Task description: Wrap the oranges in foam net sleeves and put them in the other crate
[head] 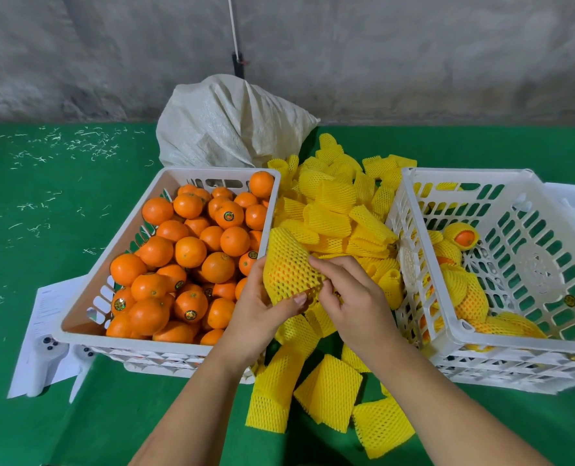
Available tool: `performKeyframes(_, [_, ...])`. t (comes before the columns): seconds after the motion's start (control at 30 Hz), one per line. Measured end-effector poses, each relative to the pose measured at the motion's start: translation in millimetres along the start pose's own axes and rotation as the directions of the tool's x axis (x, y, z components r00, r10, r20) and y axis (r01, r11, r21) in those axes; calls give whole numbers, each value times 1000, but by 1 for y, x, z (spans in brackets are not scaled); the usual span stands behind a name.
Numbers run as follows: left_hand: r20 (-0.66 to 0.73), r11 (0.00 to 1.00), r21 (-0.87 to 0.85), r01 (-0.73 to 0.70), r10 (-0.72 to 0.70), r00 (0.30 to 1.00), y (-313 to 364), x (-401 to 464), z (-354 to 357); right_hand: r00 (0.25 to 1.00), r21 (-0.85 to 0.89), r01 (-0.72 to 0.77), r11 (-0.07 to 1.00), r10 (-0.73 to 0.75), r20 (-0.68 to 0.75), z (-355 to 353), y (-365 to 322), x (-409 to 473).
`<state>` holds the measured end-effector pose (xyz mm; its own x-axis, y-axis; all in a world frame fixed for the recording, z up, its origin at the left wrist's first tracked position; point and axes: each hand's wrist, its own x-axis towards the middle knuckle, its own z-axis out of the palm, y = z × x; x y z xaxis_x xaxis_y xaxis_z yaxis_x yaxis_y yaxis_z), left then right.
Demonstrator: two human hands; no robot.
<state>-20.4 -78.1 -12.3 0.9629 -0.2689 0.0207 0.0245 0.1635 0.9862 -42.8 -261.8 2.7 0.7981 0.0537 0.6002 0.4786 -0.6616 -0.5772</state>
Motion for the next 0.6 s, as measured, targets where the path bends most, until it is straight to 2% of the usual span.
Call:
performKeyframes(0.07, [-35,1000,-2,-4,4,999,-1,-1,0,998,-20,35,999,-36,-57,3,-4,-4])
performKeyframes(0.13, [-78,1000,8,-30,31,997,0,-2,-1,998,7,43,999,-42,-47,11,-13,-14])
performKeyframes(0.3, [-107,993,99,-70,81,991,1,-3,2,974,175,-224,959,217,60,6,-21,-19])
performKeyframes(0.33, [-99,988,133,-74,88,991,0,-3,2,947,247,-314,917,287,141,3,-21,-16])
performKeyframes(0.37, [-81,982,168,-82,97,992,-1,-3,2,896,360,-436,825,361,258,1,-25,-12])
performKeyframes(0.43, [-29,970,220,-102,111,993,-6,-4,1,746,530,-665,527,498,441,3,-34,-4])
performKeyframes(0.47, [-1,963,246,-111,114,993,-8,-4,2,693,537,-715,447,549,467,6,-37,0])
performKeyframes(0.5, [15,956,270,-117,118,993,-11,-5,2,670,510,-736,445,584,458,8,-40,2])
performKeyframes(0.6, [14,941,309,-136,139,990,-15,-5,3,667,471,-735,487,643,376,16,-38,-2])
